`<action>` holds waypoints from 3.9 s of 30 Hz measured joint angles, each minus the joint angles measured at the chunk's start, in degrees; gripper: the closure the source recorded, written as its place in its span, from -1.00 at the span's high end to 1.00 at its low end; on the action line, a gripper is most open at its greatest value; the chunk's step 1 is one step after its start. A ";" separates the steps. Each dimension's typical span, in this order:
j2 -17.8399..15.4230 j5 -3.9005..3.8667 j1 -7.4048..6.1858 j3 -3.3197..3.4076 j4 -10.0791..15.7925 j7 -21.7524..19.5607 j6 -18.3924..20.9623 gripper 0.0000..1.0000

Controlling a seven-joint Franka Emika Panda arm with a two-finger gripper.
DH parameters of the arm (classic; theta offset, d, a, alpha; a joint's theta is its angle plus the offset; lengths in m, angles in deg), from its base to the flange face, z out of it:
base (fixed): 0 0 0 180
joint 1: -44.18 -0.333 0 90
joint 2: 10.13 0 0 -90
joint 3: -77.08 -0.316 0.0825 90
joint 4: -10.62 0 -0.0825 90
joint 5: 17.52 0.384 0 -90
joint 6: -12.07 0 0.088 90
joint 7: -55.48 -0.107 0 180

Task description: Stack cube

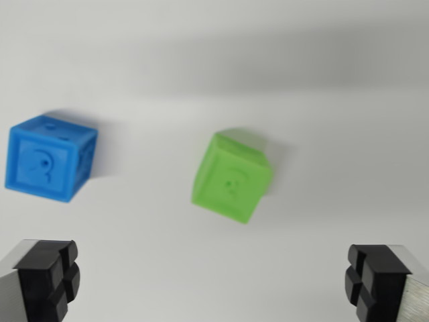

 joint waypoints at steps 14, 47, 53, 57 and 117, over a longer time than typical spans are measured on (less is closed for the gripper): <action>3.55 0.00 -3.26 -0.77 0.58 -6.67 -4.37 1.00; 16.09 -0.05 -12.39 -0.80 -2.62 -21.62 -14.50 1.00; 19.42 -0.09 -12.41 -0.45 -3.13 -21.62 -17.18 1.00; 21.34 -0.12 -12.55 -0.36 -3.53 -21.66 -18.72 1.00; 26.26 -0.13 -13.09 0.22 -5.08 -21.67 -22.30 -1.00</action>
